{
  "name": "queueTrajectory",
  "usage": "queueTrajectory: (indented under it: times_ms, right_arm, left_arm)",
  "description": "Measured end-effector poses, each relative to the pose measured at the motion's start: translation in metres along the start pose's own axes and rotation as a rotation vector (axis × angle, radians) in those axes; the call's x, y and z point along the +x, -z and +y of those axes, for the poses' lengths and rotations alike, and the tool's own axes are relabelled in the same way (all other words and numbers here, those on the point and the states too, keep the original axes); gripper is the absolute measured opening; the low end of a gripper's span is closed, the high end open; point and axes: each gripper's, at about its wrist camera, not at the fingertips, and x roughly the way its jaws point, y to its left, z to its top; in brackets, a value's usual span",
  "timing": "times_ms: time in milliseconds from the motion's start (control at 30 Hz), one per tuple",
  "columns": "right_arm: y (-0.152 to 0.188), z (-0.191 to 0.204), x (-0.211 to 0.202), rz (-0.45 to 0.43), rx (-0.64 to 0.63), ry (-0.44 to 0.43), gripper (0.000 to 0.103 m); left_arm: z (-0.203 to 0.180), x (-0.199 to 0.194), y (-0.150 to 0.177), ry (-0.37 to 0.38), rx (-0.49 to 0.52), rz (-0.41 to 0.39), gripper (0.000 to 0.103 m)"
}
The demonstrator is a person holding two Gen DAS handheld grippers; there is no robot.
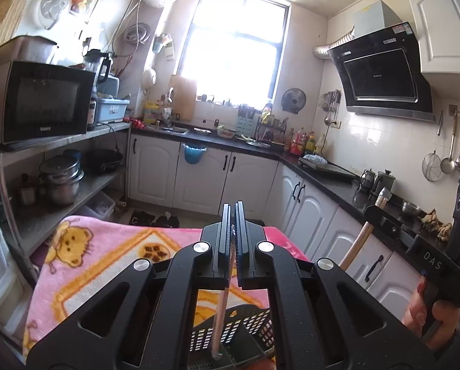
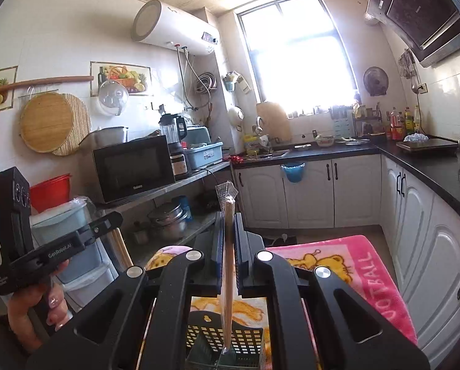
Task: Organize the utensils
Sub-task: 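Lift both held chopsticks and carry them above the green basket, then open both grippers to drop the chopsticks into the green basket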
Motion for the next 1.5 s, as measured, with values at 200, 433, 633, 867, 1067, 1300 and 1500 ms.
queueTrajectory:
  times_ms: [200,433,633,867,1067,1300,1500]
  right_arm:
    - [0.025,-0.009,0.02,0.033,0.007,0.025,0.006]
    - [0.053,-0.012,0.038,0.06,0.011,0.048,0.007]
    - [0.072,-0.016,0.046,0.085,0.038,0.044,0.007]
    - [0.089,-0.021,0.048,0.111,0.056,0.047,0.007]
    - [0.099,-0.026,0.044,0.136,0.08,0.056,0.019]
    - [0.107,-0.028,0.036,0.157,0.082,0.074,0.037]
    - [0.111,-0.027,0.028,0.18,0.076,0.09,0.048]
  left_arm:
    - [0.014,0.017,0.022,-0.006,-0.029,0.016,0.001]
    - [0.019,0.026,0.049,-0.005,-0.06,0.021,0.001]
    - [0.019,0.032,0.065,-0.011,-0.062,0.043,0.001]
    - [0.02,0.038,0.082,-0.02,-0.053,0.073,0.001]
    - [0.019,0.036,0.092,-0.04,-0.04,0.091,0.001]
    - [0.019,0.03,0.097,-0.052,-0.043,0.108,0.021]
    - [0.022,0.019,0.099,-0.056,-0.057,0.106,0.043]
